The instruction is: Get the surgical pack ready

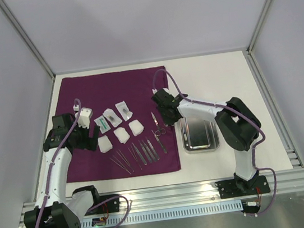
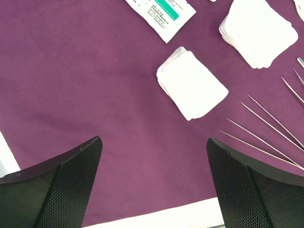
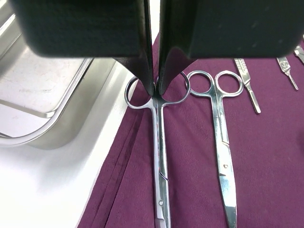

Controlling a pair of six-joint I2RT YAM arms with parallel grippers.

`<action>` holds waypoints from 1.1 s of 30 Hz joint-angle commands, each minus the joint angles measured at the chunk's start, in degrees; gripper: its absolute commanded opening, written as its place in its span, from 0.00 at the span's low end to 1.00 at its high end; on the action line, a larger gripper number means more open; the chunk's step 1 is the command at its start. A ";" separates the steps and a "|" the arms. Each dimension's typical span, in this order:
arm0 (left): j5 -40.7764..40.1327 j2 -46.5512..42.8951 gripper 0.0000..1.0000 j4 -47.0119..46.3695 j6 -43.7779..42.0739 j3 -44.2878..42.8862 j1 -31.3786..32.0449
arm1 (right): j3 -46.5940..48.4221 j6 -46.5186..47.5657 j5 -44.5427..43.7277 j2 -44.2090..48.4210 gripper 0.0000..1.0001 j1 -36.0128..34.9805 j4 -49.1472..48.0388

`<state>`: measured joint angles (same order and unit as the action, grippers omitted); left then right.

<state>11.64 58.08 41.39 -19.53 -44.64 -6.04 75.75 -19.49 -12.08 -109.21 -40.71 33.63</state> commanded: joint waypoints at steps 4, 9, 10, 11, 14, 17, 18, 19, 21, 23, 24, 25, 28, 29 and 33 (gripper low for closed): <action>0.58 -0.69 1.00 0.10 -0.60 -2.47 -0.28 | 3.09 1.03 0.47 -1.88 0.11 -0.25 2.32; 0.67 -0.52 1.00 0.19 -0.69 -2.55 -0.28 | 4.93 2.87 2.32 -0.39 0.24 -0.34 4.34; 0.67 -0.52 1.00 0.27 -0.69 -2.64 -0.28 | 5.37 3.40 2.41 0.13 0.27 -0.25 5.39; 0.58 -0.60 1.00 0.36 -0.69 -2.73 -0.28 | 5.81 3.75 2.41 0.31 0.28 -0.25 5.74; 0.14 -0.95 1.00 0.80 -1.21 -3.26 -0.28 | 7.05 5.68 2.23 -0.21 0.31 -0.34 5.49; 0.75 -0.78 1.00 1.15 -1.48 -3.70 -0.28 | 10.03 7.79 3.37 -3.54 0.30 0.02 4.69; 1.01 -0.61 1.00 1.33 -1.04 -4.05 -0.20 | 12.56 8.06 3.81 -5.99 0.30 0.10 4.87; 1.37 -0.17 1.00 1.85 -0.86 -4.31 -0.20 | 13.63 8.49 4.08 -7.15 0.30 0.36 5.48; 1.46 0.27 1.00 2.21 -0.69 -4.66 -0.28 | 15.48 8.85 4.43 -9.78 0.30 0.54 5.75; 0.24 0.36 1.00 2.03 -0.60 -4.58 -0.28 | 17.41 9.11 3.99 -10.93 0.29 0.89 6.27; -0.03 0.36 1.00 1.94 -0.60 -4.40 -0.20 | 17.77 9.20 3.90 -11.90 0.29 1.07 6.36; -0.21 0.28 1.00 1.86 -0.60 -4.31 -0.20 | 18.73 9.20 3.47 -12.34 0.29 1.33 6.80; 0.49 0.62 1.00 1.68 -0.51 -4.31 -0.20 | 19.79 9.12 2.32 -13.75 0.26 1.51 8.03; 0.75 0.71 1.00 1.68 -0.60 -4.31 -0.20 | 19.53 9.03 2.32 -13.75 0.25 1.51 7.95; 0.84 0.89 1.00 1.42 -0.77 -3.96 -0.28 | 19.53 8.76 2.94 -12.44 0.24 1.51 8.12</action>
<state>11.88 58.96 42.61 -19.88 -47.22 -6.04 93.17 -11.68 -8.54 -122.61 -39.44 40.60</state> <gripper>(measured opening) 0.997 0.241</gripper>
